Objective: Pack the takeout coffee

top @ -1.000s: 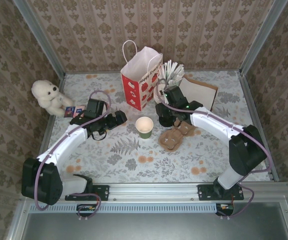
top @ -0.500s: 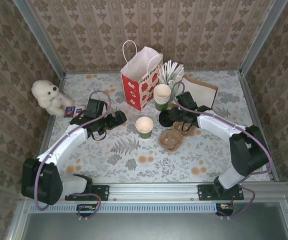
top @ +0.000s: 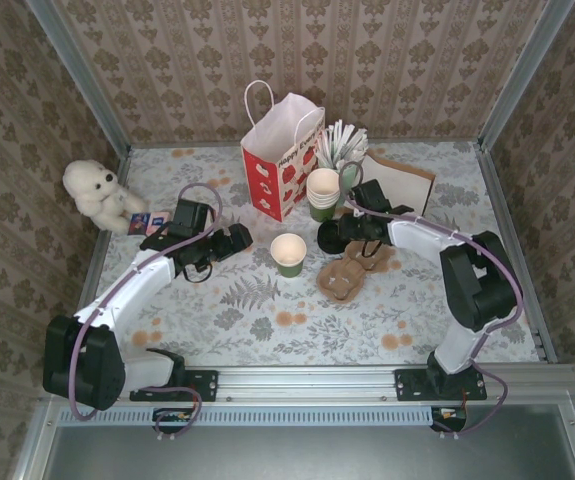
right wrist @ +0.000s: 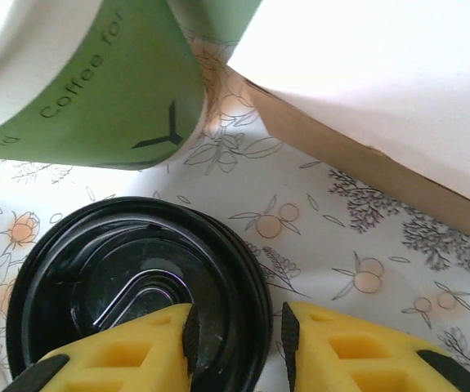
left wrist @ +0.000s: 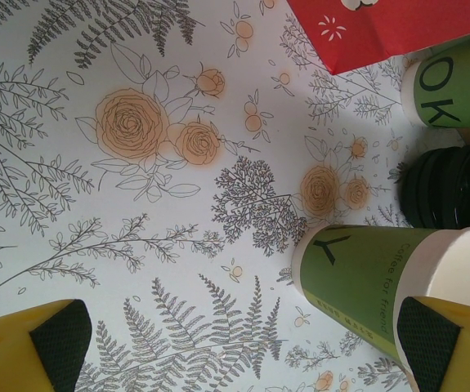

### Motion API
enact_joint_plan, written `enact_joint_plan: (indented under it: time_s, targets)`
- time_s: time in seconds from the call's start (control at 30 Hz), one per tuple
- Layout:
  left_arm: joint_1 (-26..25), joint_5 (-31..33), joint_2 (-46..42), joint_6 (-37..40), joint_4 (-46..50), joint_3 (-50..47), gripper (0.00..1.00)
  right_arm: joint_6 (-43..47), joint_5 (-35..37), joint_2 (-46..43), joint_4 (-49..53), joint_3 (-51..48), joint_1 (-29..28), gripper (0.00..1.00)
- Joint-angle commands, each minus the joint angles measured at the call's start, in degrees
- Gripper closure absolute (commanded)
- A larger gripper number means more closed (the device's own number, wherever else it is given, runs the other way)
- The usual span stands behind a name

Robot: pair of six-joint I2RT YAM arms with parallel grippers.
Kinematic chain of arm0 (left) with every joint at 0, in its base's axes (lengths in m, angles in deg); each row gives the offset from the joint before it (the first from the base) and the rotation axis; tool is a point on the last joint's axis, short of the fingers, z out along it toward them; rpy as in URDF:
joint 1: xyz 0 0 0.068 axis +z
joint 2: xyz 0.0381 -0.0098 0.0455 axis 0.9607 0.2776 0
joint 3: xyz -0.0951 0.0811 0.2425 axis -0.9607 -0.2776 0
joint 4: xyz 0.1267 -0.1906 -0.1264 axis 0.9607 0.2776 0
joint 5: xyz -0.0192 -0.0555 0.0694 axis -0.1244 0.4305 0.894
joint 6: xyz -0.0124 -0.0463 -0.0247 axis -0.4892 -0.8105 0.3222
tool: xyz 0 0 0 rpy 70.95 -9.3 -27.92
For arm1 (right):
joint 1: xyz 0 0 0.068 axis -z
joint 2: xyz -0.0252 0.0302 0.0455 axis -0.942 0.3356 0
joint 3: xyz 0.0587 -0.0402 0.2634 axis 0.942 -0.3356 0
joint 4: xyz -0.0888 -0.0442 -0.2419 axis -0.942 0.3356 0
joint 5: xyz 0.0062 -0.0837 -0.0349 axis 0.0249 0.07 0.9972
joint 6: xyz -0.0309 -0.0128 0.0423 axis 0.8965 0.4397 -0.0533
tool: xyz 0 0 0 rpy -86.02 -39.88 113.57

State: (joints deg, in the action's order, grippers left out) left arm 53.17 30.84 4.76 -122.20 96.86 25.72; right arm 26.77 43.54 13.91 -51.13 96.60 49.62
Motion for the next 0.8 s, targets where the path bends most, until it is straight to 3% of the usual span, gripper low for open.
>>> enact_joint_plan:
  time_s: [0.0,0.6,0.77]
  targets:
    - [-0.4,0.7,0.0,0.7,0.6,-0.1,0.0,1.8,-1.8,2.1,-0.2,2.7,0.0,0.64]
    - [-0.4,0.9,-2.6,-0.4,-1.2,-2.7,0.0,2.2,-3.0,5.1,-1.7,1.0,0.0,0.64]
    - [-0.4,0.7,-2.8,-0.5,-1.5,-2.7,0.0,3.6,-2.9,5.2,-2.2,1.2,0.0,0.67]
